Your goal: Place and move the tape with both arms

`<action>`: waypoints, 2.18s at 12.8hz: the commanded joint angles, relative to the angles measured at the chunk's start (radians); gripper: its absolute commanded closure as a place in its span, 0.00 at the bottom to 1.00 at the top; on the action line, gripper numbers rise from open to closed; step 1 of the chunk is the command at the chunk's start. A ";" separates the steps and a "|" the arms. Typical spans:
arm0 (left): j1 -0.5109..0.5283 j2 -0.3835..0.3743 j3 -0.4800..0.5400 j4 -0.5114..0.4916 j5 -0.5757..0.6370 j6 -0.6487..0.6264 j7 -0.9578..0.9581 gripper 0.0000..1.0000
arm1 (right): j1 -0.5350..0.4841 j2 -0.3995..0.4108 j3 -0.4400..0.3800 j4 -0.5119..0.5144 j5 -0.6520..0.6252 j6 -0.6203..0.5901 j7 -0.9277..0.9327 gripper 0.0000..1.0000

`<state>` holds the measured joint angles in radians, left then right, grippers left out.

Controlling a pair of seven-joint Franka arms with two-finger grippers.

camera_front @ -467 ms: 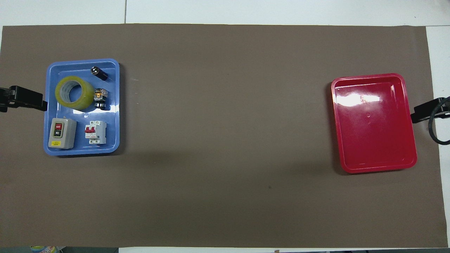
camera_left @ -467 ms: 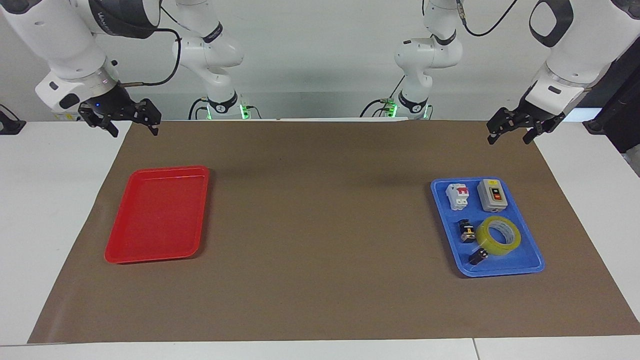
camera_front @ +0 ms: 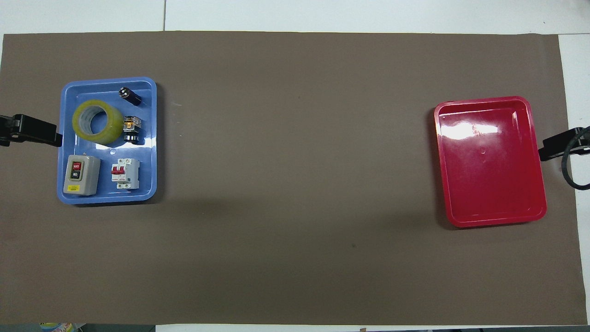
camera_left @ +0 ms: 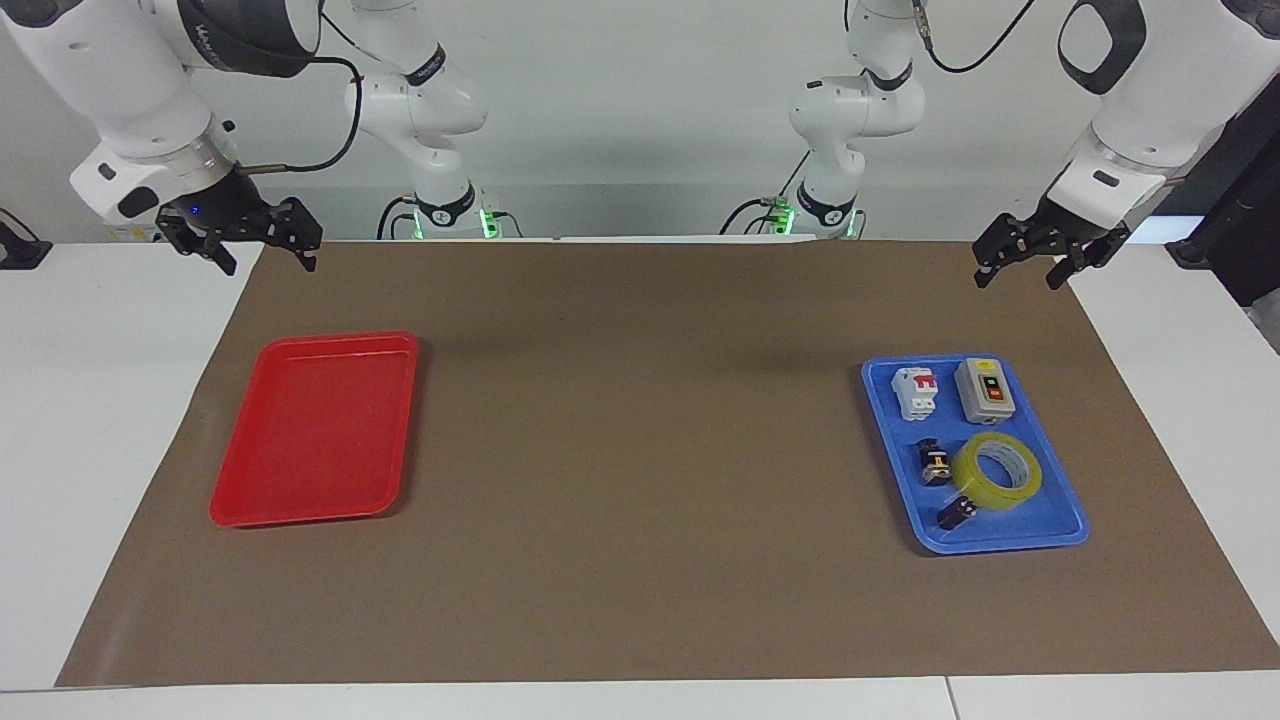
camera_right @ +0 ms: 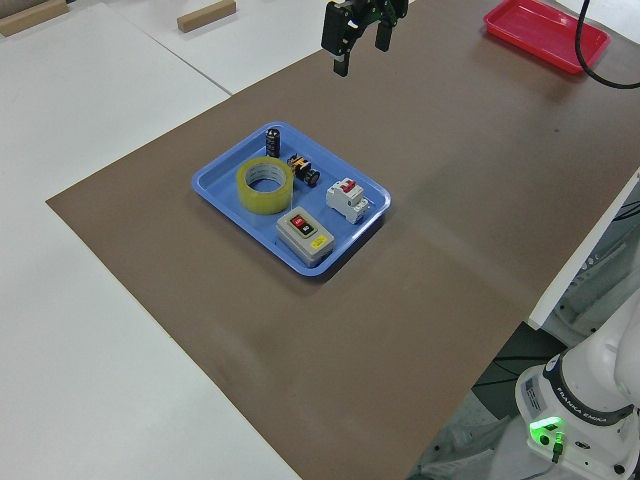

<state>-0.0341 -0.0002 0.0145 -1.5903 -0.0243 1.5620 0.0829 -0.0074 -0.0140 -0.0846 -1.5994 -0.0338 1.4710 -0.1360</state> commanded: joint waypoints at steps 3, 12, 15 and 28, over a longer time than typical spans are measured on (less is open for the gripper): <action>-0.004 -0.040 -0.001 -0.023 0.018 -0.037 0.003 0.00 | -0.006 -0.020 0.006 -0.024 0.006 0.018 -0.022 0.00; 0.072 0.023 0.004 -0.278 0.018 0.433 0.044 0.00 | -0.002 -0.020 0.008 -0.025 0.006 0.017 -0.019 0.00; 0.100 0.127 0.004 -0.277 0.018 0.585 0.058 0.00 | -0.002 -0.020 0.008 -0.025 0.008 0.017 -0.017 0.00; 0.152 0.335 0.002 -0.327 0.018 0.904 -0.121 0.00 | 0.000 -0.020 0.008 -0.025 0.008 0.017 -0.019 0.00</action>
<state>0.1227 0.3248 0.0152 -1.8924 -0.0212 2.4062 0.0064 -0.0038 -0.0140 -0.0792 -1.5994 -0.0337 1.4710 -0.1360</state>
